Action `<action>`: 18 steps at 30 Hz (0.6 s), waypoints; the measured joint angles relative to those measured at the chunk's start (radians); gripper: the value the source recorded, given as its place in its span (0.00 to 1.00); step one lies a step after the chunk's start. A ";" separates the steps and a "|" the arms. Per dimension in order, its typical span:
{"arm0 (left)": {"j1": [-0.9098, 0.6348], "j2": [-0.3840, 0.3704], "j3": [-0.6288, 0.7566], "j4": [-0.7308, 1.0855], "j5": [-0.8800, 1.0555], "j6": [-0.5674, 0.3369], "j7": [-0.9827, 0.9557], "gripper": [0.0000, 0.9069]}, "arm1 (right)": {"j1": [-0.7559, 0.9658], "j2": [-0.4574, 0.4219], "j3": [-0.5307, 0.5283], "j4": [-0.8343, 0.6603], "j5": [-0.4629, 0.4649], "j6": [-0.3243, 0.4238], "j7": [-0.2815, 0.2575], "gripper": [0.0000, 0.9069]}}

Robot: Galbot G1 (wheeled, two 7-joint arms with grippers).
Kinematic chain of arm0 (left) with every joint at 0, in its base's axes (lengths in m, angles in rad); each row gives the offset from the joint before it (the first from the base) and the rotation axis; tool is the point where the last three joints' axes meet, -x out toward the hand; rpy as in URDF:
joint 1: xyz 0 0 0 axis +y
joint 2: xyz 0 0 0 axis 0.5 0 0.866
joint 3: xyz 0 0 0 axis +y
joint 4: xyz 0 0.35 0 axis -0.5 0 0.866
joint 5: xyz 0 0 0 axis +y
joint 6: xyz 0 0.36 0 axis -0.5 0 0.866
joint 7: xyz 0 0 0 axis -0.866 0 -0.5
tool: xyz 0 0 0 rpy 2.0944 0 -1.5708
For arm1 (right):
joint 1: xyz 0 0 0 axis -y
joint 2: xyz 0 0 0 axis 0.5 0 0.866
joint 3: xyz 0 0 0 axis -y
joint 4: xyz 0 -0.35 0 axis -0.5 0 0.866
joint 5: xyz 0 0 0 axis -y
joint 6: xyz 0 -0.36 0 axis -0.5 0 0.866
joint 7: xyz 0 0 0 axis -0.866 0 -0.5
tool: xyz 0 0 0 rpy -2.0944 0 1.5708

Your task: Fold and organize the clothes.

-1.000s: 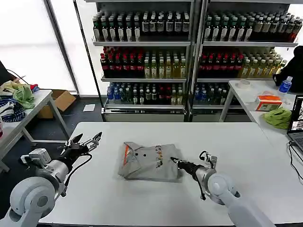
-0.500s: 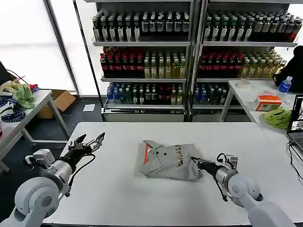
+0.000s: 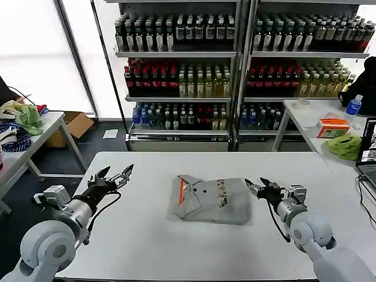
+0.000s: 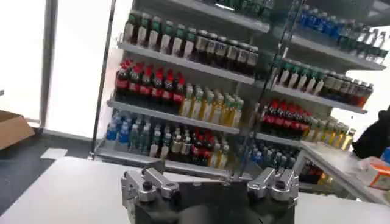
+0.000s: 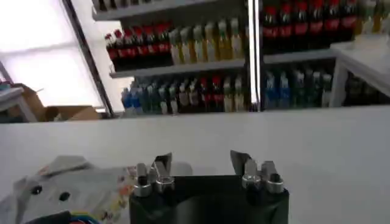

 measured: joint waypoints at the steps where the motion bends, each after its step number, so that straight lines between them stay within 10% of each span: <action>1: 0.002 -0.001 -0.002 -0.002 0.001 -0.002 0.002 1.00 | 0.003 0.005 -0.003 0.008 -0.023 0.015 0.001 1.00; 18: 0.149 -0.076 -0.041 -0.043 0.208 -0.212 0.107 1.00 | -0.157 0.072 0.021 0.117 -0.313 0.328 -0.034 1.00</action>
